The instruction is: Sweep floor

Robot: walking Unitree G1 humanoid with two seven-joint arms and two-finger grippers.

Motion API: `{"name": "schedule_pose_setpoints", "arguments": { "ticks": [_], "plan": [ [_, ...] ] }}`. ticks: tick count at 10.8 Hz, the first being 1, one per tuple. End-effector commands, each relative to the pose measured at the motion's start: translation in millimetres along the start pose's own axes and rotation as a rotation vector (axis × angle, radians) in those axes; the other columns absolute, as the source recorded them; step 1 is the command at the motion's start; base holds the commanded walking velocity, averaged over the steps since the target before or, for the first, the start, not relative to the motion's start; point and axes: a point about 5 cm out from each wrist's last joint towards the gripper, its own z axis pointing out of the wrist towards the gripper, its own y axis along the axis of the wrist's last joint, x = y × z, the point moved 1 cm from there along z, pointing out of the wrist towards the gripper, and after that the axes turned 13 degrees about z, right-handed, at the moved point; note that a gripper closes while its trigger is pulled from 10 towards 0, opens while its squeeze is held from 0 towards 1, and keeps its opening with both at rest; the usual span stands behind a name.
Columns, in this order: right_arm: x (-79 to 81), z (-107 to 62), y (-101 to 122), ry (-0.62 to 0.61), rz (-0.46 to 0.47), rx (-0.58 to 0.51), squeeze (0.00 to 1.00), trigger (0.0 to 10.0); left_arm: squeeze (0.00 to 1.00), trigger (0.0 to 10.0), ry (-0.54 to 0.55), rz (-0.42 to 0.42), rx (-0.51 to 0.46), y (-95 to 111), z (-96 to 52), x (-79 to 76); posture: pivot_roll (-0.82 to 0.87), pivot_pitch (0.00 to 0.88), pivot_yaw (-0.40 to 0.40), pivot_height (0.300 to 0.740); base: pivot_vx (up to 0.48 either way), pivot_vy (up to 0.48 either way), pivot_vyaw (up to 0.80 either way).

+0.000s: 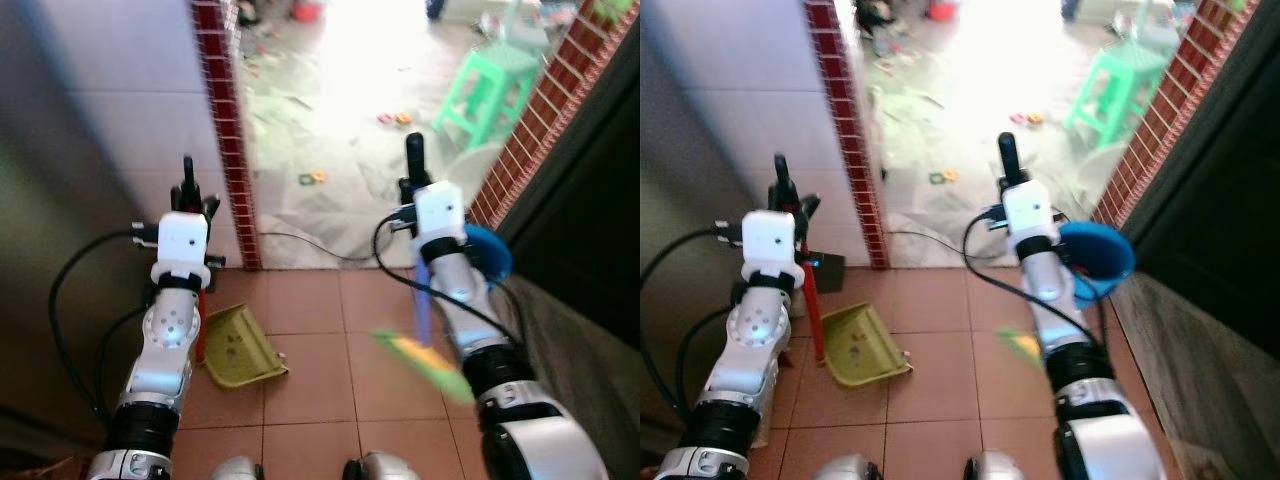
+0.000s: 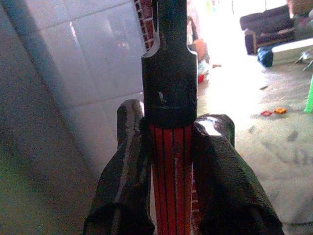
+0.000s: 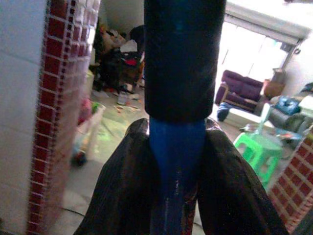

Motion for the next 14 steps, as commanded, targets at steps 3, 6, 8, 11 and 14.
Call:
{"name": "schedule_pose_setpoints", "arguments": {
  "ticks": [3,6,8,11,14],
  "plan": [
    [-3.5,4.6,12.5,0.003,-0.008,-0.052,0.0,10.0,0.0,10.0,0.035,0.114,-0.047,2.7,5.9,4.3,-0.01,0.0,-0.001,0.74,0.0,0.0,0.0],
    [-2.1,6.2,12.6,0.01,0.008,-0.046,0.0,10.0,0.0,10.0,0.014,0.12,0.004,-12.9,5.1,-7.0,-0.02,0.0,-0.008,0.74,0.0,0.0,0.0],
    [-6.1,6.2,10.3,-0.015,0.069,-0.022,0.0,10.0,0.0,10.0,0.01,0.109,0.014,-10.7,12.0,-19.4,-0.03,0.0,-0.009,0.74,0.0,0.0,0.0],
    [-3.3,7.4,13.1,0.006,0.062,-0.031,0.0,10.0,0.0,10.0,0.006,0.058,-0.008,-2.6,18.1,-25.9,-0.03,0.0,-0.006,0.74,0.0,0.0,0.53],
    [0.8,7.1,14.9,0.031,0.054,-0.042,0.0,10.0,0.0,10.0,0.013,0.025,-0.014,3.0,19.2,-29.4,-0.02,0.0,-0.007,0.74,0.0,0.0,0.8]
  ]
}}
